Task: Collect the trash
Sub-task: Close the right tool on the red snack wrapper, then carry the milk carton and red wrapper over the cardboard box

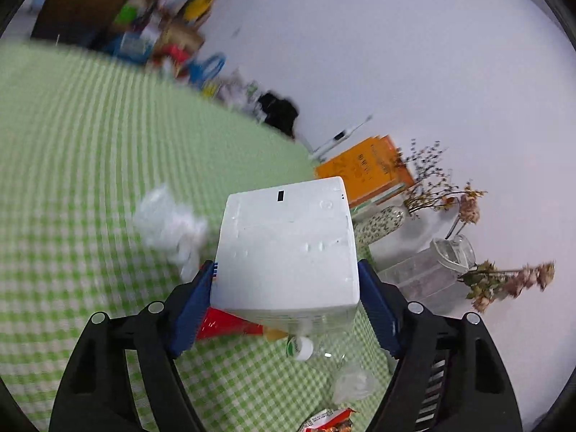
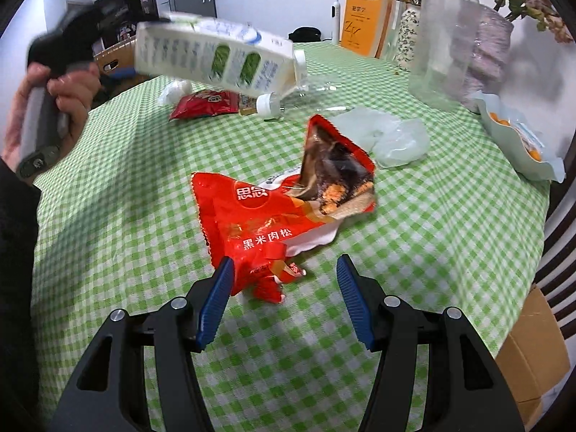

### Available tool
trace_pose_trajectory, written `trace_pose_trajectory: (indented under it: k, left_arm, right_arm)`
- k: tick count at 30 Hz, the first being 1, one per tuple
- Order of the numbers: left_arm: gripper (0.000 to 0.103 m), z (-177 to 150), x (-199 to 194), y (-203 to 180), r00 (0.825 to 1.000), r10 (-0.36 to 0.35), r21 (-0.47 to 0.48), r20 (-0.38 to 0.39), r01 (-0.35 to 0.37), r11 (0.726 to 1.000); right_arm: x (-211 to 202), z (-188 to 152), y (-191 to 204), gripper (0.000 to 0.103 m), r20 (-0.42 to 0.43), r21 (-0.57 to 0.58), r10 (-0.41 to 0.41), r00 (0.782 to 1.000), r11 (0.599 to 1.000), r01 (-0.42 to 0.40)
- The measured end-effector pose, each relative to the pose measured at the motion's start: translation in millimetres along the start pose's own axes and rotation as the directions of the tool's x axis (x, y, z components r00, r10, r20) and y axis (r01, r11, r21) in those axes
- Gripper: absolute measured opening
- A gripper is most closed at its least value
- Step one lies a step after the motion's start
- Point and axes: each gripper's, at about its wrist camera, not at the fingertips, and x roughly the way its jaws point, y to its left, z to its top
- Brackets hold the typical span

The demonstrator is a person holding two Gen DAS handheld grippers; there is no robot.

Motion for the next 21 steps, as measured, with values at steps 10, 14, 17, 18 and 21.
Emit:
trace_pose_trajectory:
  k: [10, 14, 17, 18, 21]
  left_arm:
    - [0.073, -1, -50, -56, 0.981, 0.077, 0.2, 0.176, -0.113, 0.973]
    - [0.073, -2, -59, -60, 0.979, 0.059, 0.208, 0.196, -0.1, 0.973]
    - [0.072, -2, -66, -61, 0.98, 0.034, 0.214, 0.198, -0.077, 0.974]
    - [0.072, -2, -68, -63, 0.979, 0.029, 0.22, 0.2, -0.074, 0.973]
    - [0.072, -3, -79, -72, 0.976, 0.004, 0.246, 0.218, -0.059, 0.968]
  right_arm:
    - [11, 14, 27, 0.062, 0.015, -0.071, -0.041, 0.999, 0.997, 0.042]
    - [23, 14, 28, 0.06, 0.014, -0.071, -0.047, 0.999, 0.996, 0.048]
    - [21, 13, 24, 0.017, 0.026, -0.043, -0.016, 1.0, 0.999, 0.017]
    - [19, 13, 23, 0.01, 0.032, -0.043, -0.015, 0.999, 0.999, 0.016]
    - [-1, 14, 20, 0.004, 0.081, -0.043, -0.028, 0.996, 0.999, 0.031]
